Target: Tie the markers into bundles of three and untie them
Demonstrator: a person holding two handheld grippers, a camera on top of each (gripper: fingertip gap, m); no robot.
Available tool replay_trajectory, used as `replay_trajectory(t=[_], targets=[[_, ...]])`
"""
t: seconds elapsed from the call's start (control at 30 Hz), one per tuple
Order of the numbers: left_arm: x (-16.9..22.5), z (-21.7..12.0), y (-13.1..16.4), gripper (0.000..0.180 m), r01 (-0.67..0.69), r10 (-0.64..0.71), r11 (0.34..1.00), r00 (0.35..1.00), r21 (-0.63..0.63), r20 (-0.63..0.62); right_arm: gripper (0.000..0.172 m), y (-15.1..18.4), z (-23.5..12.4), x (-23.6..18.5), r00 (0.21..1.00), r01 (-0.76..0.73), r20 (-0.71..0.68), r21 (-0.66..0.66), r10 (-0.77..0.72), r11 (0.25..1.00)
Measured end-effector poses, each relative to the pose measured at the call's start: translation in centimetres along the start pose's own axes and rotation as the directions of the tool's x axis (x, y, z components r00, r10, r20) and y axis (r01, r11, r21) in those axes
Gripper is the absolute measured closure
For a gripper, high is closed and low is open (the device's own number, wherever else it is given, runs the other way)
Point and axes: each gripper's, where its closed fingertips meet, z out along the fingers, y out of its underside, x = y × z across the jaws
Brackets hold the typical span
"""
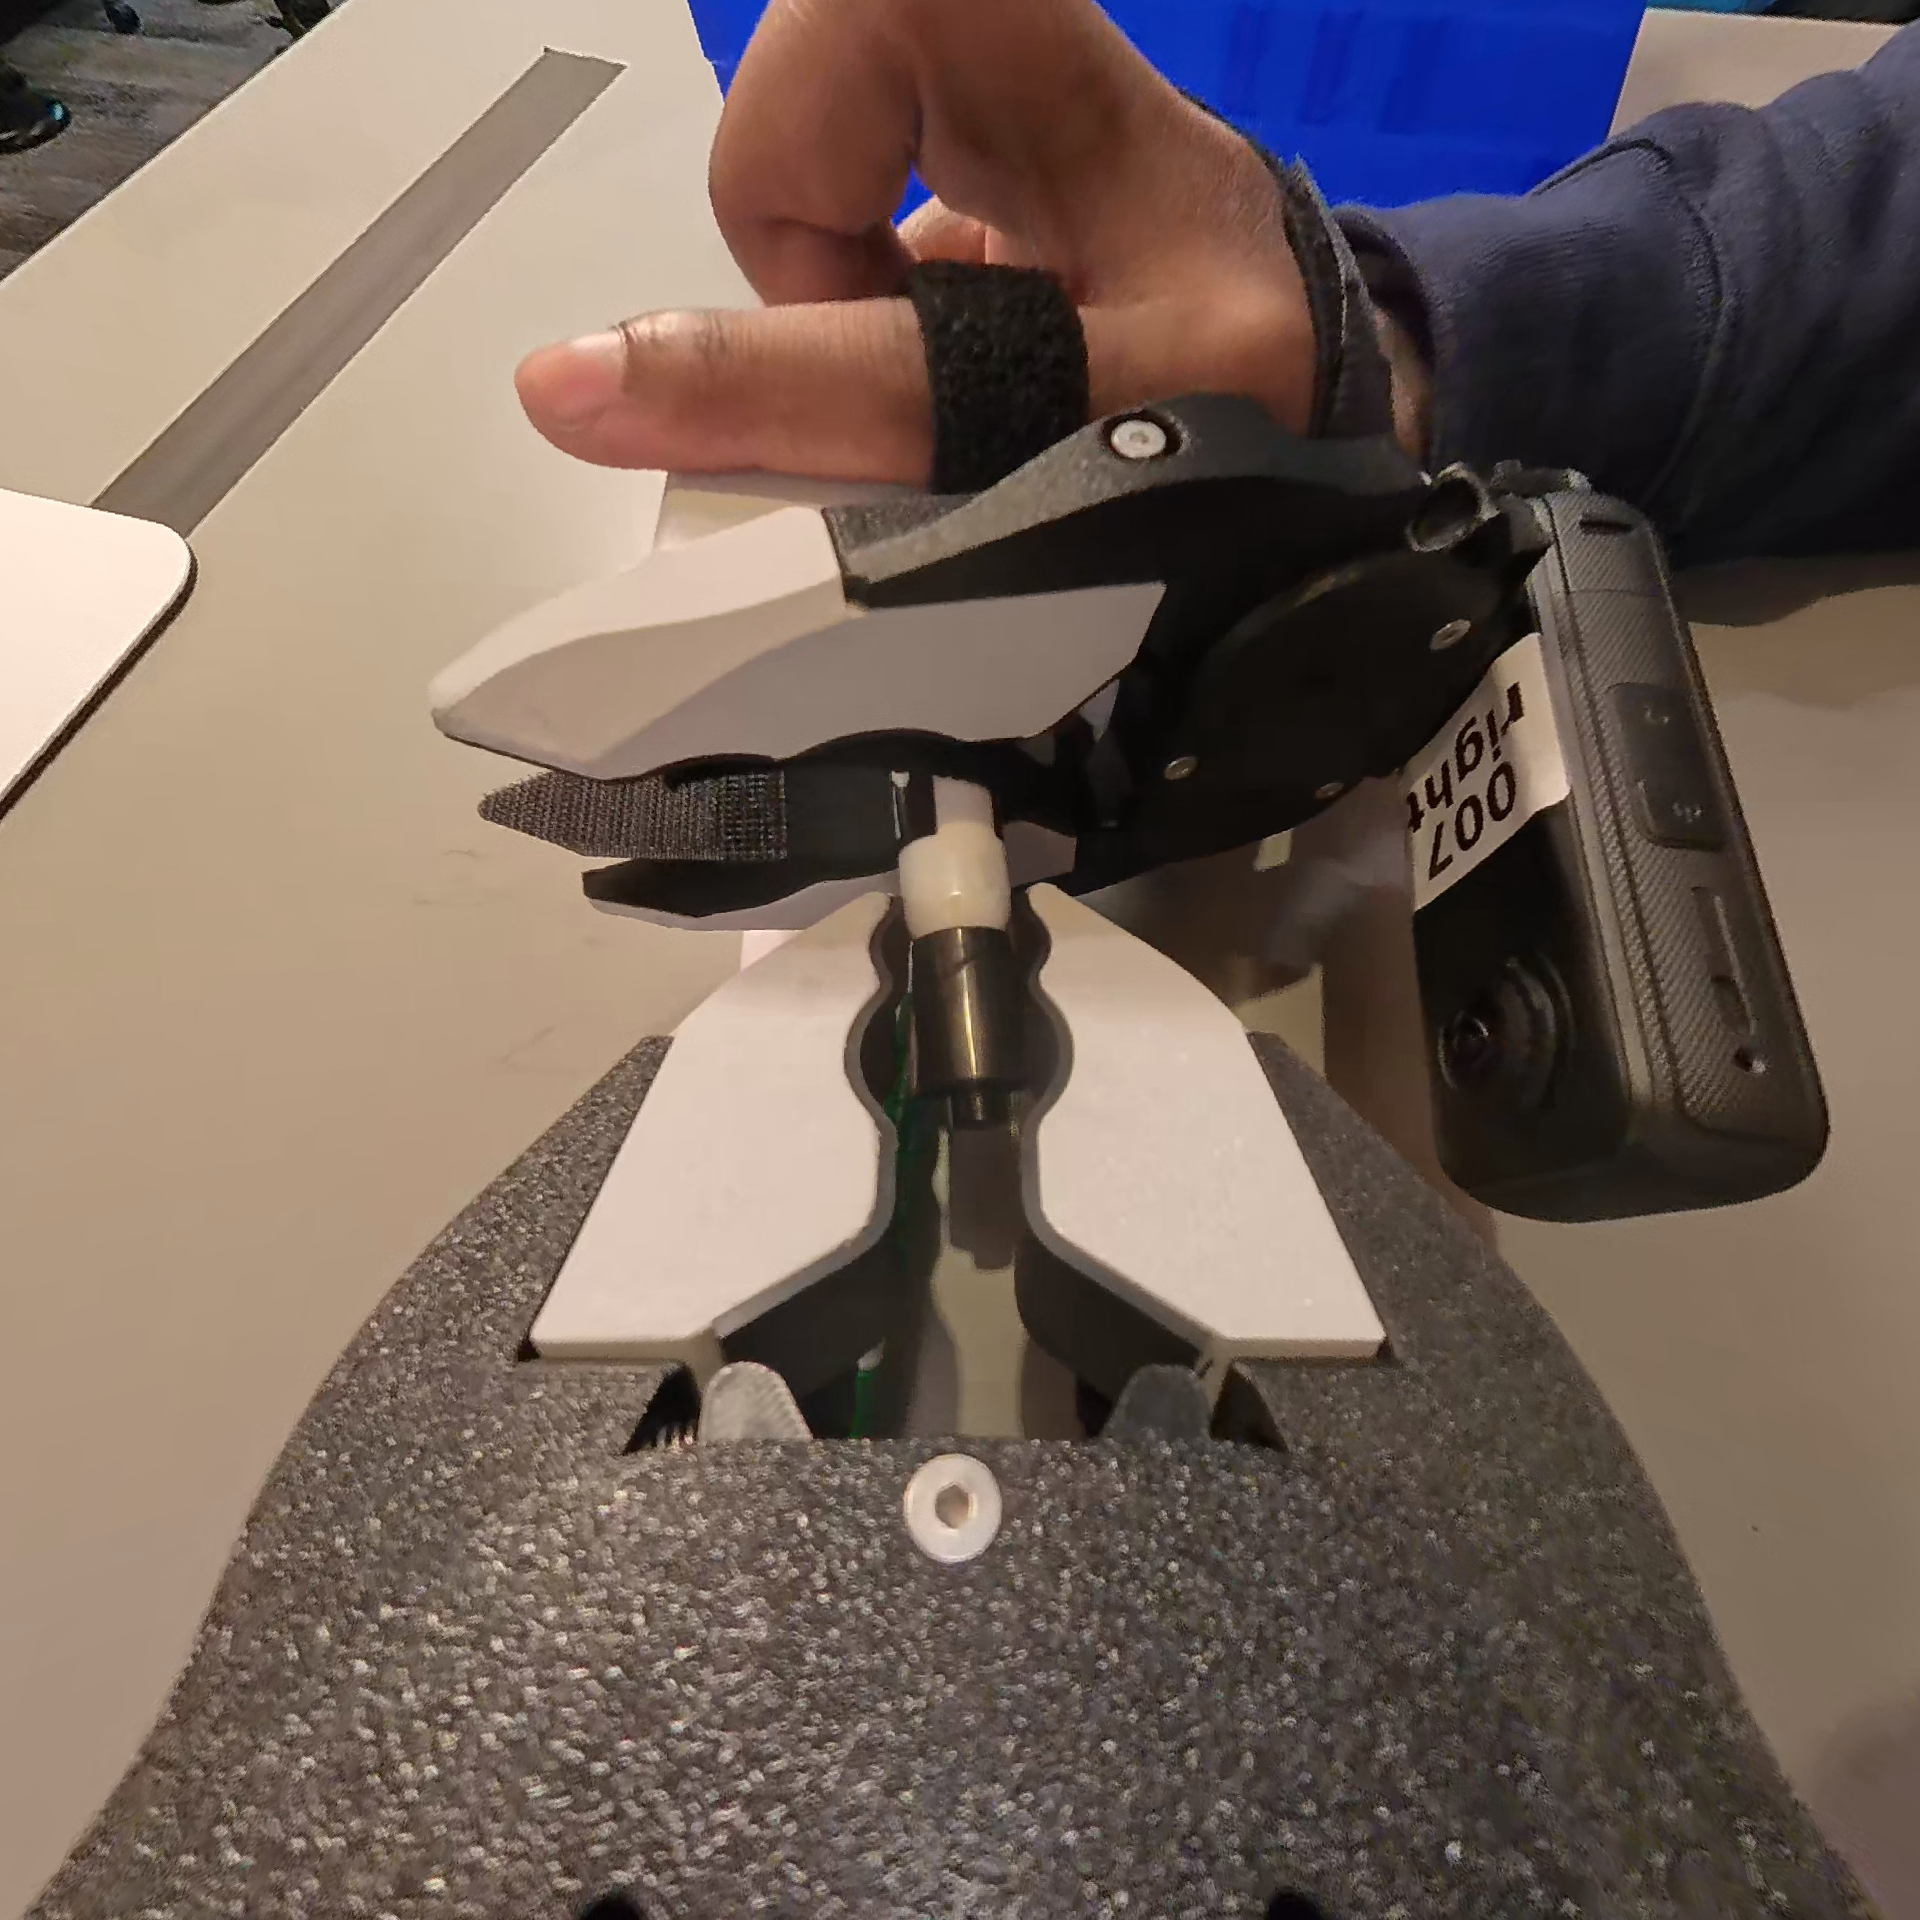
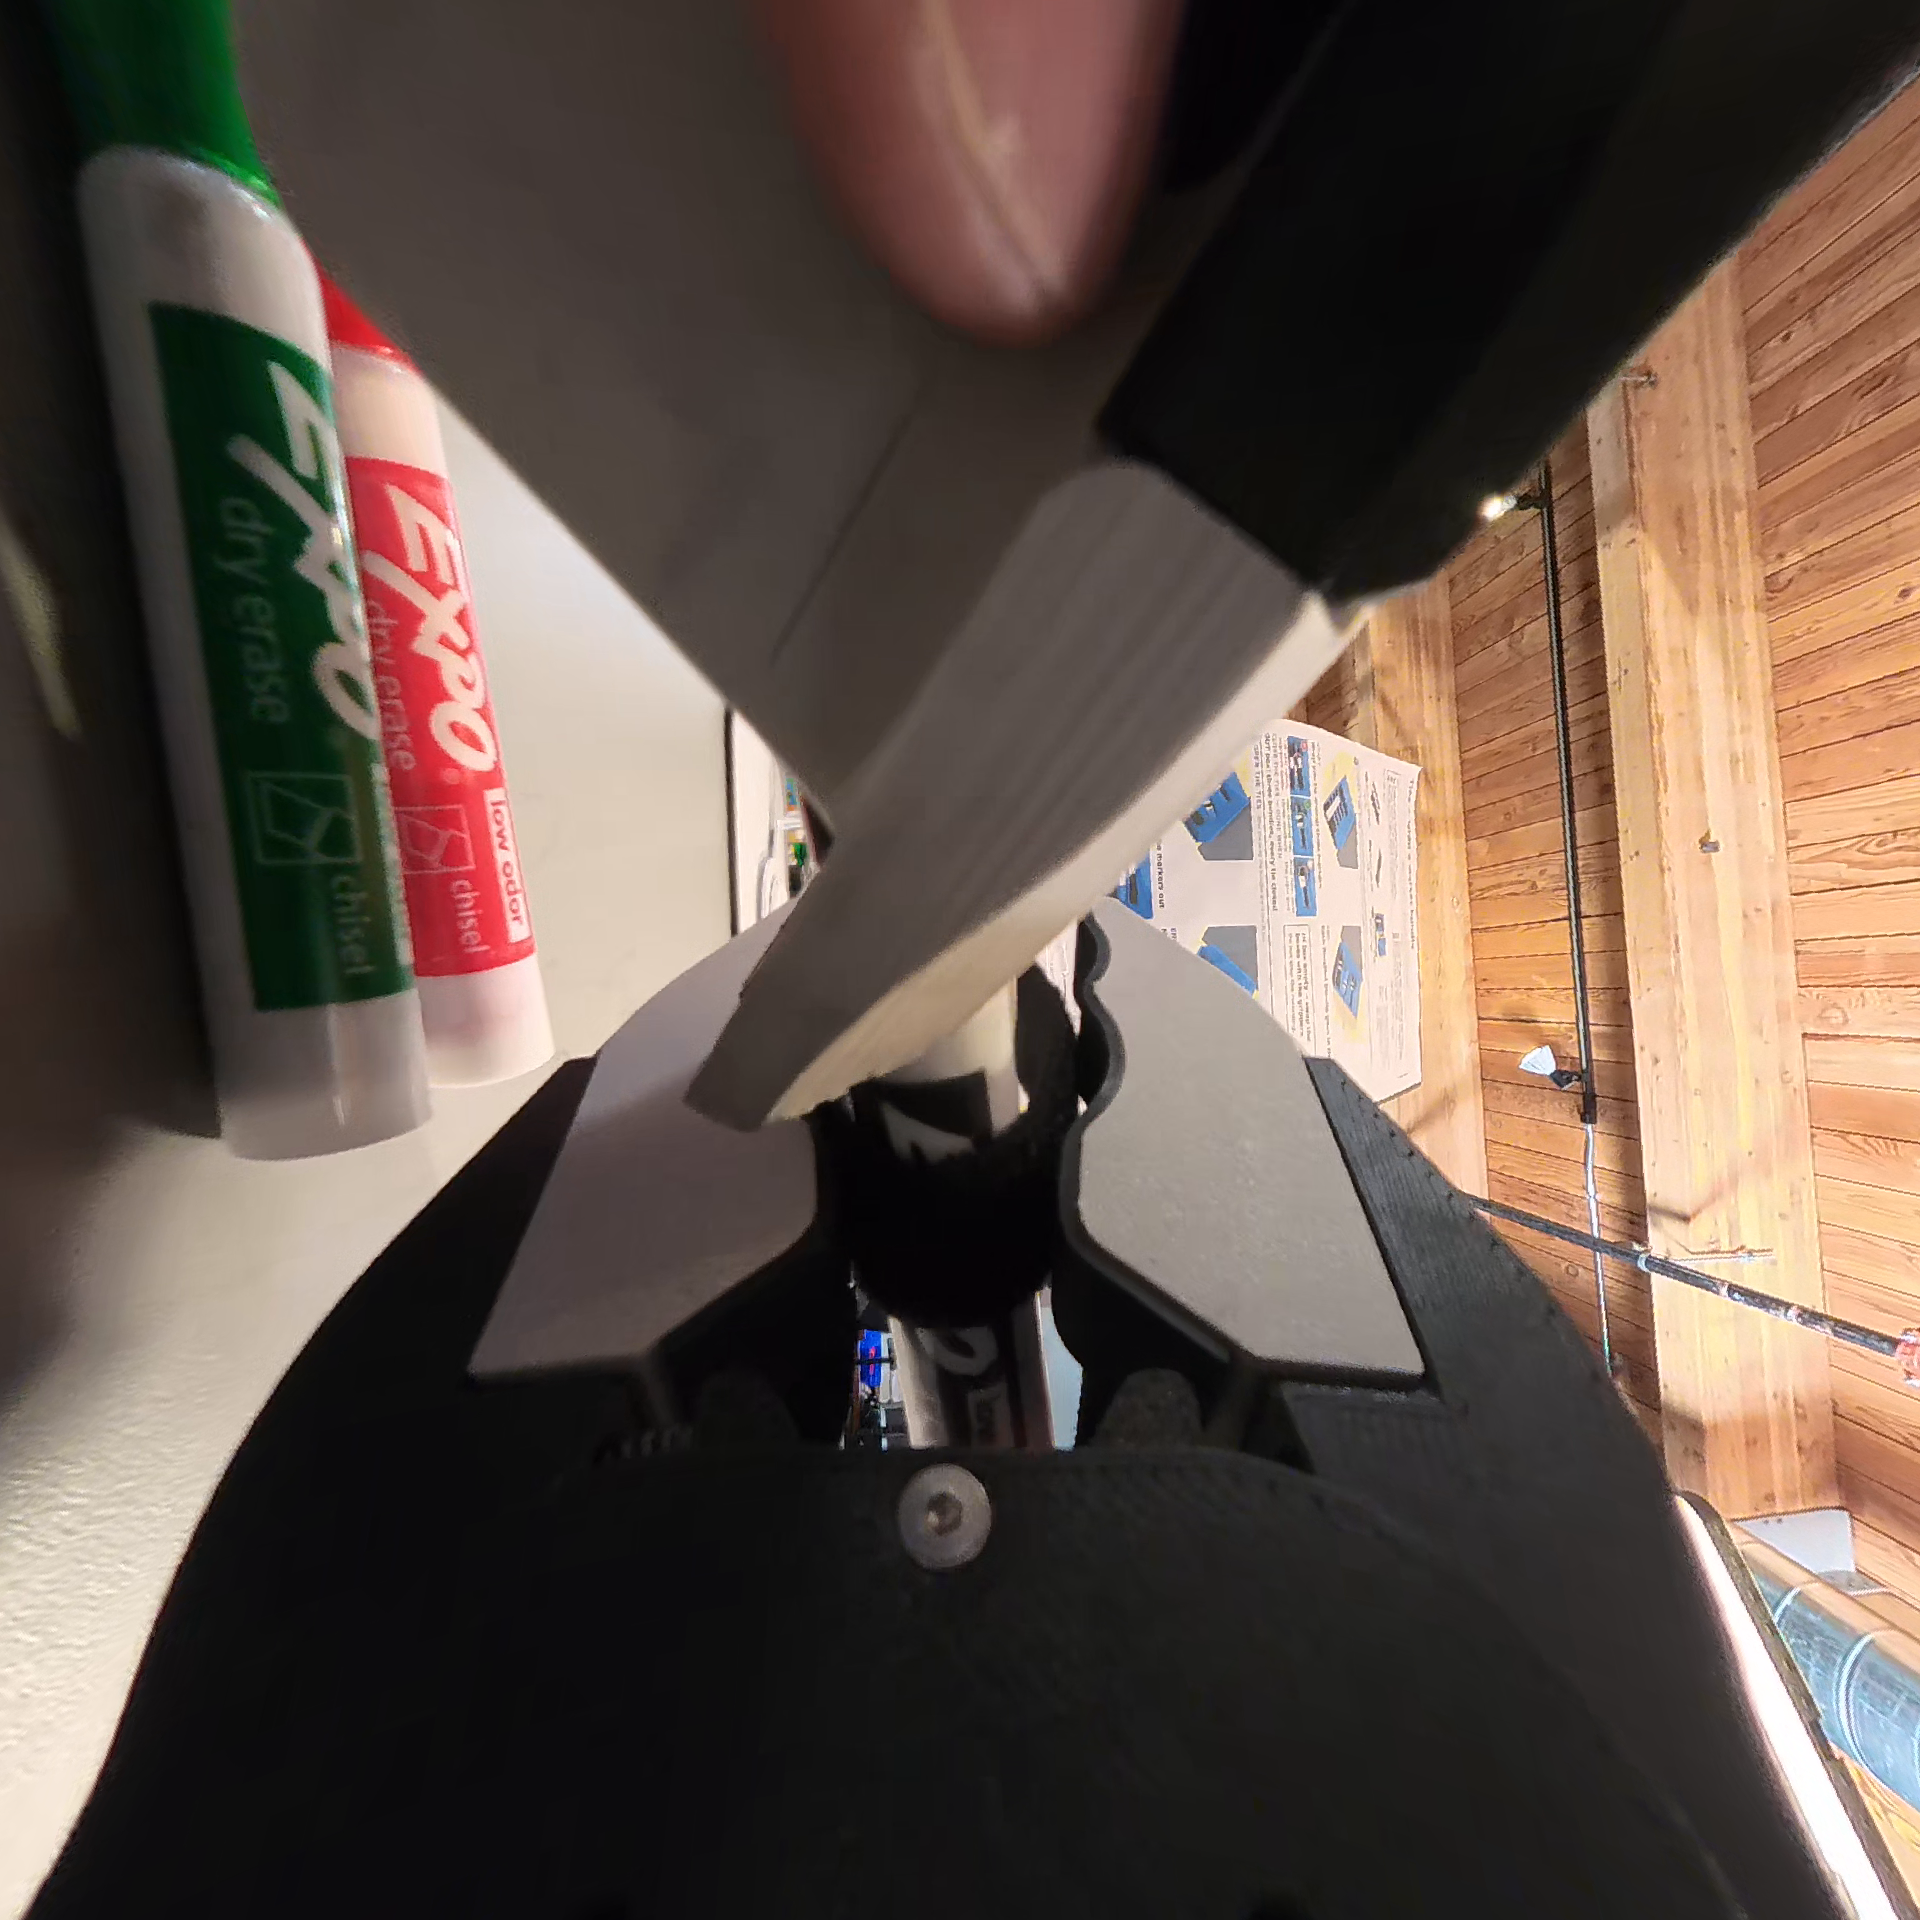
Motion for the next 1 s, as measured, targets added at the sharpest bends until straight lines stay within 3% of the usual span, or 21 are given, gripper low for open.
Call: replay_trajectory(t=[1.0], targets=[[0.81,0.07,0.02,0.161,0.110,-0.111,0.993,0.994,-0.033,-0.013,0.117,-0.20,0.15,-0.18,0.999,-0.013,0.051,0.000,0.013,1.000]])
